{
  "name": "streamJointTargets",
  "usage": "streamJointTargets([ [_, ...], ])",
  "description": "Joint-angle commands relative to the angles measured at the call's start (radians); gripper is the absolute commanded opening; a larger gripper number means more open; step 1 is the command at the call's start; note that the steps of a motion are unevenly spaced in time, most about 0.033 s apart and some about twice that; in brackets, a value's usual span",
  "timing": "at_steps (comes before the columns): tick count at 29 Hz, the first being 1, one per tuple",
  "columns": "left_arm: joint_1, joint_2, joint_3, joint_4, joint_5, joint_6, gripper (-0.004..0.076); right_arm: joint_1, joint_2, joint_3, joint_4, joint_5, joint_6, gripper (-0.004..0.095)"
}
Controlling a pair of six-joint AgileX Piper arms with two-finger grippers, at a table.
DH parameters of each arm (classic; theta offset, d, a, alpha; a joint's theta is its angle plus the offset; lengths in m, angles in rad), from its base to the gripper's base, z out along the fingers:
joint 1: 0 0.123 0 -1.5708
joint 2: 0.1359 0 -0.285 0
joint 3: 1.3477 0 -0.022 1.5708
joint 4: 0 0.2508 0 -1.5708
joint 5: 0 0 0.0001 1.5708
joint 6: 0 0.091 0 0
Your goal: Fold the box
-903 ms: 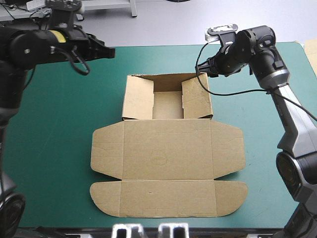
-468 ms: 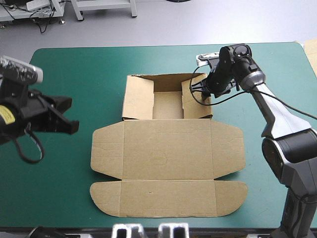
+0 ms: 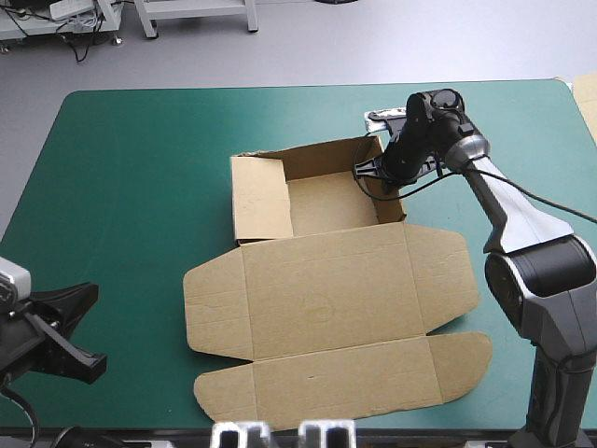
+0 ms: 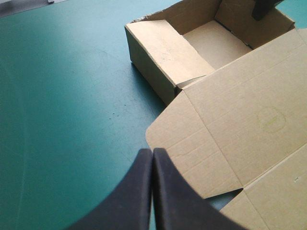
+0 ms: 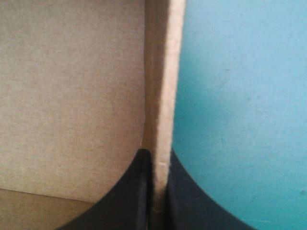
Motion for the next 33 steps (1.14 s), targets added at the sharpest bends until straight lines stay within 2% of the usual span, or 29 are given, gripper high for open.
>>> streamJointTargets([
  [1,-0.002,-0.002,-0.016,0.000,0.040,0.002,-0.0008,-0.052,-0.106,-0.029,-0.044,0.027,-0.013,-0.0018],
  [7,-0.002,-0.002,-0.016,0.000,0.040,0.002,-0.0008,-0.235,-0.179,-0.029,-0.056,0.027,-0.053,-0.0018],
  [17,-0.002,-0.002,-0.016,0.000,0.040,0.002,-0.0008,-0.644,-0.187,-0.027,-0.124,0.027,-0.093,-0.0017],
  [22,-0.002,-0.002,-0.016,0.000,0.040,0.002,-0.0008,-0.746,-0.144,-0.027,-0.132,0.027,-0.109,-0.0017],
  [25,-0.002,-0.002,-0.016,0.000,0.040,0.002,-0.0008,-0.760,-0.109,-0.027,-0.157,0.027,-0.194,-0.0016],
  [27,-0.002,-0.002,-0.016,0.000,0.040,0.002,-0.0008,-0.758,-0.086,-0.025,-0.202,0.027,-0.201,-0.0008],
  [30,-0.002,-0.002,-0.016,0.003,0.040,0.002,-0.0008,-0.754,-0.055,-0.025,-0.223,0.027,-0.190,0.0078],
  [32,-0.002,-0.002,-0.016,0.021,0.040,0.005,-0.0008,-0.754,-0.048,-0.025,-0.223,0.027,-0.183,0.0193],
  [33,-0.002,-0.002,-0.016,0.058,0.040,0.009,-0.0008,-0.754,-0.046,-0.025,-0.223,0.027,-0.183,0.0325],
])
